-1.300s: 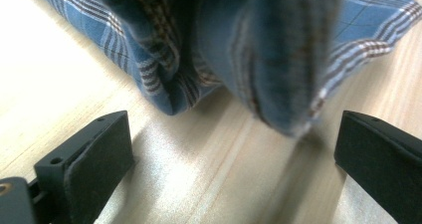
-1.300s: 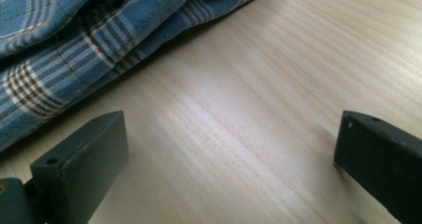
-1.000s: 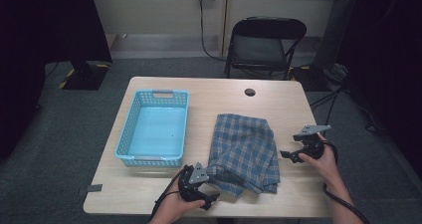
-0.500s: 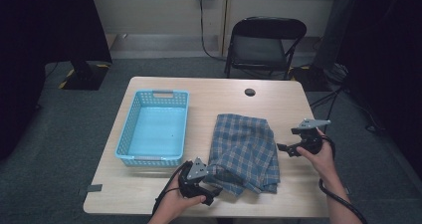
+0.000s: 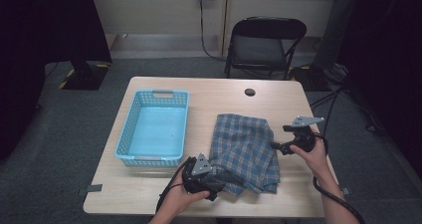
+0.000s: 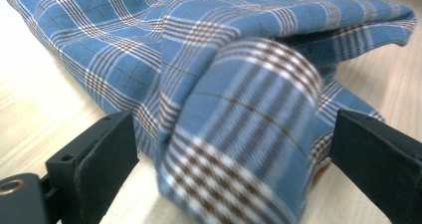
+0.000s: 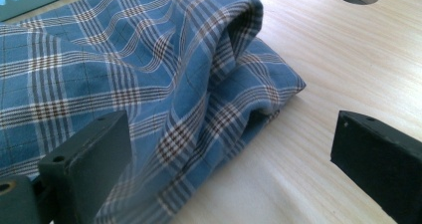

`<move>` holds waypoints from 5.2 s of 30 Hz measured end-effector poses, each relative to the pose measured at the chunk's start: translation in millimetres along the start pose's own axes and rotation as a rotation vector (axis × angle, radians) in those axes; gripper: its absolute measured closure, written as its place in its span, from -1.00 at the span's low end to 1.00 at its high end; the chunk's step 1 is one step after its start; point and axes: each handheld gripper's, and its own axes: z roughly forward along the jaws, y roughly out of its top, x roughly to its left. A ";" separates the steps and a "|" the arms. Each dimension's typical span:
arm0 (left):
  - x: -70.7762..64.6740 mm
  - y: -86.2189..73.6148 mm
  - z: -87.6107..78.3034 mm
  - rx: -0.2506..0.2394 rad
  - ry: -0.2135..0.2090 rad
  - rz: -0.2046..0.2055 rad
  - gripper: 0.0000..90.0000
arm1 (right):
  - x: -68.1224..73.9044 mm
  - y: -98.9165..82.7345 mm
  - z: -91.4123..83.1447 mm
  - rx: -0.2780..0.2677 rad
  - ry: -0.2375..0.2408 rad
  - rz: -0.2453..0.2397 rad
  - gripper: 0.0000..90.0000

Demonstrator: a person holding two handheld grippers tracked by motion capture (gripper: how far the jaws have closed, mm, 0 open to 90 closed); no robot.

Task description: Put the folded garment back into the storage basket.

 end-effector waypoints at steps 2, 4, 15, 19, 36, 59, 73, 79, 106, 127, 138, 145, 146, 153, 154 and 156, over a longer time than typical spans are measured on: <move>0.9 1.2 1.8 0.008 0.001 0.007 -0.91 | 0.5 1.2 2.6 -0.003 -0.001 0.000 -0.96; 1.4 1.7 3.5 0.010 0.003 0.007 -0.91 | 0.5 2.2 5.3 -0.015 0.005 0.005 -0.96; 5.3 3.9 11.3 0.017 -0.002 0.004 -0.92 | 0.2 5.9 21.7 -0.008 -0.012 -0.008 -0.93; 6.4 6.1 14.2 0.011 -0.008 0.009 -0.90 | -0.9 6.2 25.5 -0.016 -0.012 0.004 -0.93; 9.2 0.4 24.3 0.008 -0.031 0.015 -0.86 | 2.2 4.4 44.4 0.011 -0.027 0.003 -0.93; 11.5 -8.2 23.8 0.002 -0.005 0.073 -0.26 | 2.0 -4.0 61.8 0.063 -0.003 0.034 -0.85; 5.1 -5.2 25.5 0.013 0.012 0.054 0.32 | 6.4 -6.6 59.0 0.043 0.107 0.083 0.15; 4.1 -0.9 24.5 0.014 0.014 0.032 0.56 | 9.9 -2.7 57.4 0.055 0.115 0.139 0.58; 20.1 27.4 -15.7 -0.063 -0.017 0.009 0.69 | 28.3 28.2 38.0 -0.065 0.080 0.137 0.71; 41.5 62.9 -59.2 -0.154 -0.010 0.017 0.73 | 35.9 80.2 23.6 -0.091 0.061 0.140 0.71; 53.9 62.1 -82.8 -0.194 -0.001 -0.008 0.74 | 50.4 107.4 26.8 -0.094 0.067 0.136 0.72; 61.5 60.1 -94.1 -0.196 0.008 -0.016 0.75 | 59.4 122.0 31.6 -0.078 0.058 0.119 0.72; 62.5 59.7 -96.0 -0.199 0.009 -0.017 0.75 | 60.6 124.1 31.8 -0.083 0.059 0.121 0.72; 70.1 57.8 -108.5 -0.214 0.018 -0.038 0.75 | 67.9 135.9 36.6 -0.095 0.060 0.127 0.72; 71.2 57.4 -110.0 -0.216 0.019 -0.040 0.75 | 68.9 137.6 37.8 -0.092 0.059 0.130 0.72; 73.3 56.3 -113.2 -0.221 0.023 -0.046 0.75 | 71.4 141.6 40.1 -0.094 0.061 0.126 0.72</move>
